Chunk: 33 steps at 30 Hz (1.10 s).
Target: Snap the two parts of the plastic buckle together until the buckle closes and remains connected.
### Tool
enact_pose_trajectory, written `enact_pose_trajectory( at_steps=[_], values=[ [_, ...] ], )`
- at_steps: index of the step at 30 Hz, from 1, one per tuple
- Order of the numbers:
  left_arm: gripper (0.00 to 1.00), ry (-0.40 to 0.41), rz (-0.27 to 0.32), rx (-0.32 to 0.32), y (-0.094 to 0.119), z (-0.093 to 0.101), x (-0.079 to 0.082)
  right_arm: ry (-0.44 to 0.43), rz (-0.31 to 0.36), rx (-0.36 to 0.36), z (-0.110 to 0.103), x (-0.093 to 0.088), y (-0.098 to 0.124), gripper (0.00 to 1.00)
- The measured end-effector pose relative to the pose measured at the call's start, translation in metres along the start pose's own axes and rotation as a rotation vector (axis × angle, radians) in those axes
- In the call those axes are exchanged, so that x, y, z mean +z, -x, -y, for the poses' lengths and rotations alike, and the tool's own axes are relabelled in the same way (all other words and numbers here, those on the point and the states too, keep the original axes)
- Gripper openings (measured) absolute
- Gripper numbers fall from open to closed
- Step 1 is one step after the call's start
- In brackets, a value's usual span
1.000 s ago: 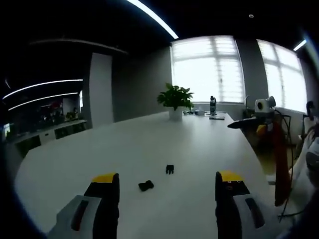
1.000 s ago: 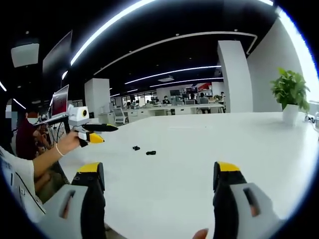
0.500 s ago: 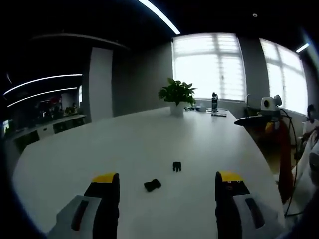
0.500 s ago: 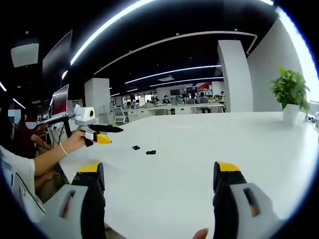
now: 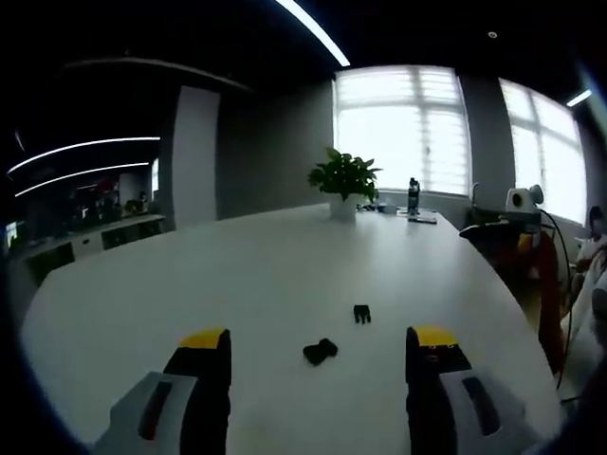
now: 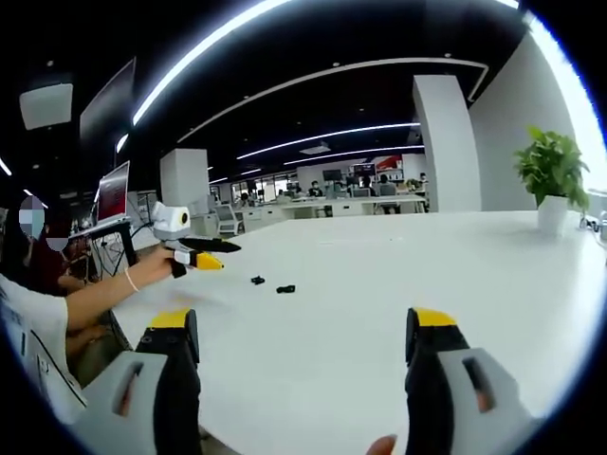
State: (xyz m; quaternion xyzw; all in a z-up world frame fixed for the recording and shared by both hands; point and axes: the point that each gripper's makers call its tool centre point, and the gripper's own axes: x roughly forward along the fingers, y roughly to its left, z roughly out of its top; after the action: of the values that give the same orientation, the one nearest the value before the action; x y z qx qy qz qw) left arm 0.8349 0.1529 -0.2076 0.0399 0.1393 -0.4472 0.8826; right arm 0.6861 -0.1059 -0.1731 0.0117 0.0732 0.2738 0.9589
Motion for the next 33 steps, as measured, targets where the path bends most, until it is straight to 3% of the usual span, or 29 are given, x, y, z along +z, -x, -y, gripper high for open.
enact_pose_trajectory(
  at_steps=[12, 33],
  values=[
    [0.73, -0.011, 0.009, -0.019, -0.007, -0.002, 0.001, 0.001, -0.002, 0.005, -0.002, -0.001, -0.002, 0.91],
    [0.70, -0.089, -0.086, -0.103, -0.027, -0.007, -0.005, -0.006, -0.005, 0.001, 0.001, -0.002, -0.001, 0.91]
  ],
)
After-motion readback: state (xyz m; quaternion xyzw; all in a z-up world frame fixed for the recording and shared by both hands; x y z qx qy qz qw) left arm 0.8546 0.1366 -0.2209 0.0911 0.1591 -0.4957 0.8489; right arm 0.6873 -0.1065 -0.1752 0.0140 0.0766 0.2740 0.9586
